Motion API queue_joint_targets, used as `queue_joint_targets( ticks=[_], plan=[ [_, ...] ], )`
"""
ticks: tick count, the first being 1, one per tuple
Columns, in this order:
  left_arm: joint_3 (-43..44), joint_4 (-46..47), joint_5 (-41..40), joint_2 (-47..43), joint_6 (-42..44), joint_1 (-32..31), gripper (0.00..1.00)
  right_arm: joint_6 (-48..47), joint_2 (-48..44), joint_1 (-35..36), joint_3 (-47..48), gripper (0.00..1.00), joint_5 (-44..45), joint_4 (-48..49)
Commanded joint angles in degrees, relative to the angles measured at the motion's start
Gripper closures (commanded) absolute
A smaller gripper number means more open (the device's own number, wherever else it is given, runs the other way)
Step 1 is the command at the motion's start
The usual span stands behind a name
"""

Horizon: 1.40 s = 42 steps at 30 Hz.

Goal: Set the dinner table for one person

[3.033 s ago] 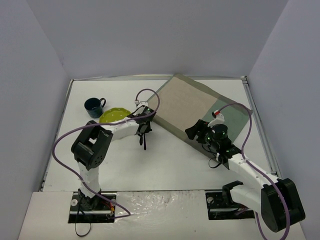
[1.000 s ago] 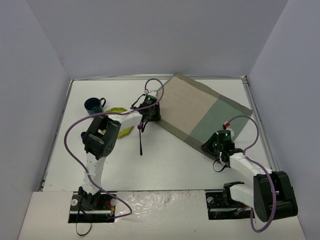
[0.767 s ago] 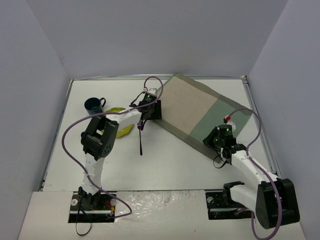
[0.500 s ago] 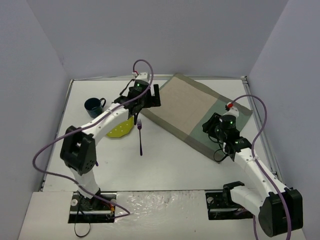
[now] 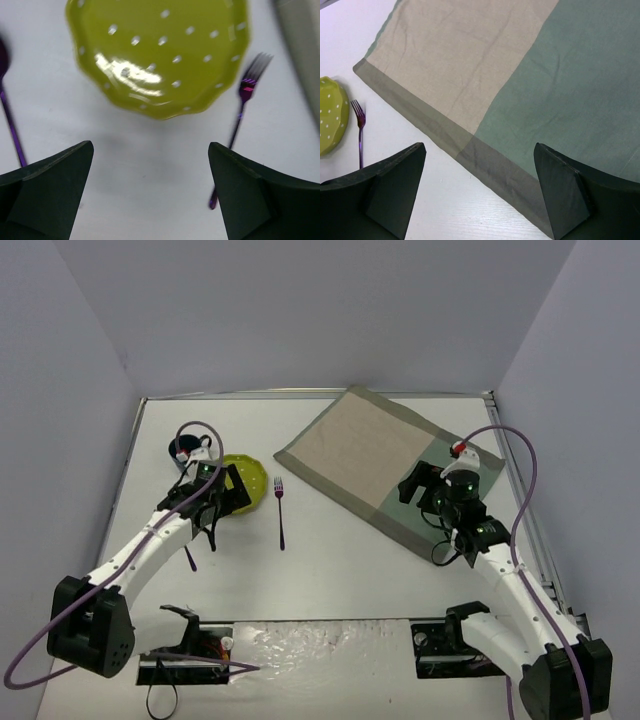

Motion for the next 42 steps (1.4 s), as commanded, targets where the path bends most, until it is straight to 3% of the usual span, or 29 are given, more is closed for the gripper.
queue_joint_targets(
  ticks=[1,14,28,42],
  plan=[
    [-1.6,0.6,-1.7,-3.4,-4.9,3.3,0.03,-2.2,-3.3,0.5,1.4,0.01,-1.8,5.8],
    [-2.6,9.0,-1.0,6.4,-9.9,11.8,0.04,-0.2,-5.0,0.5,-0.4,0.00,-8.4,10.4],
    [1.7,13.1,0.1,18.3,-11.9,12.7,0.43,-1.4,-4.0,0.5,-1.8,0.00,-11.8,11.4],
    [1.6,12.2,-0.6,22.2,-14.0,13.1,0.66,-0.5,-3.0,0.5,-3.5,0.01,-12.9,13.2]
  ],
)
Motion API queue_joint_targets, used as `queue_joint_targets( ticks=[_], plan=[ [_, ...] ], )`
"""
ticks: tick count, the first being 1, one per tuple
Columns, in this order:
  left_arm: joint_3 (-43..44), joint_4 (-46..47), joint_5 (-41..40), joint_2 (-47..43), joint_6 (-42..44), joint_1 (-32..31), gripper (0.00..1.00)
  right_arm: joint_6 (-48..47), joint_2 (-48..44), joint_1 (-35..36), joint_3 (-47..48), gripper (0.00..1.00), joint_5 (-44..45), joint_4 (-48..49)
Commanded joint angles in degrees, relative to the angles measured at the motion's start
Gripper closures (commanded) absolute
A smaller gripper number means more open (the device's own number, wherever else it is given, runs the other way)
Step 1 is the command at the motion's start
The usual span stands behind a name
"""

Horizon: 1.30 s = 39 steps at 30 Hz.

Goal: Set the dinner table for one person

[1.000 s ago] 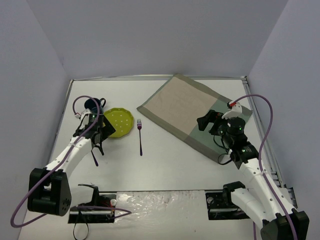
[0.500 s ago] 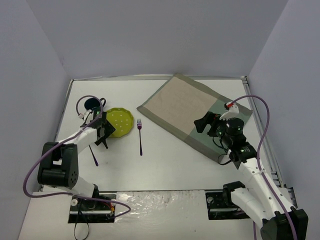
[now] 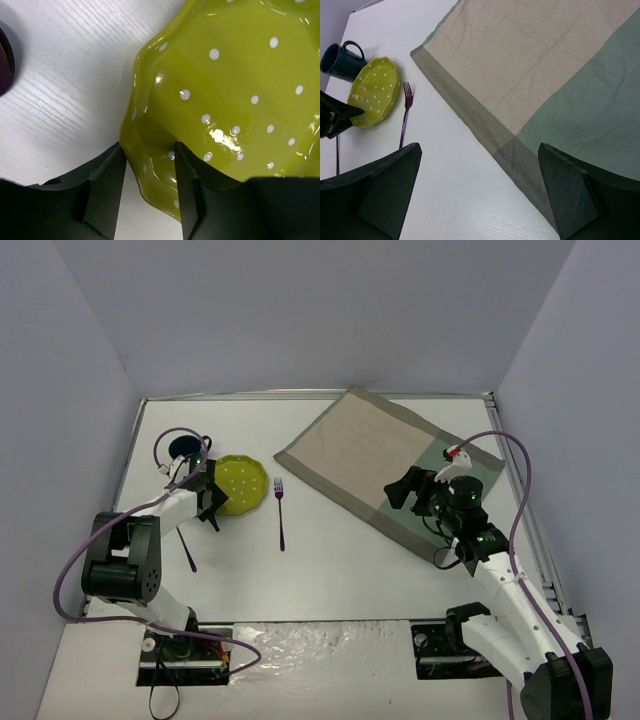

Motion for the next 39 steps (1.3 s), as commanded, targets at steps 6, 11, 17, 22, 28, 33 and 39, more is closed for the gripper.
queue_joint_targets(
  ticks=[6,11,17,22,28,33,39],
  plan=[
    [0.1,-0.5,-1.0,1.3,-1.3,1.4,0.90,0.2,0.8,0.8,0.1,0.01,-1.7,6.0],
    [0.0,-1.9,-0.7,0.3,-0.6,1.8,1.00,2.6,3.1,3.3,0.6,0.01,-2.2,9.1],
    [0.7,-7.6,-0.9,-6.1,0.2,2.0,1.00,8.0,11.1,10.7,2.3,0.02,-1.6,15.3],
    [2.1,-12.4,0.7,-12.5,0.2,2.0,1.00,14.8,20.1,18.6,5.1,0.03,1.5,21.6],
    [1.5,-14.5,4.0,-19.1,-1.1,2.1,1.00,21.6,31.0,28.4,10.2,0.06,4.9,28.5],
    [0.2,-14.3,5.2,-23.0,-2.7,2.3,1.00,24.3,41.1,32.6,15.7,0.06,4.4,32.1],
    [-1.3,-13.2,7.1,-26.0,-4.5,2.6,1.00,29.2,50.8,33.3,20.5,0.06,2.2,36.7]
  ],
)
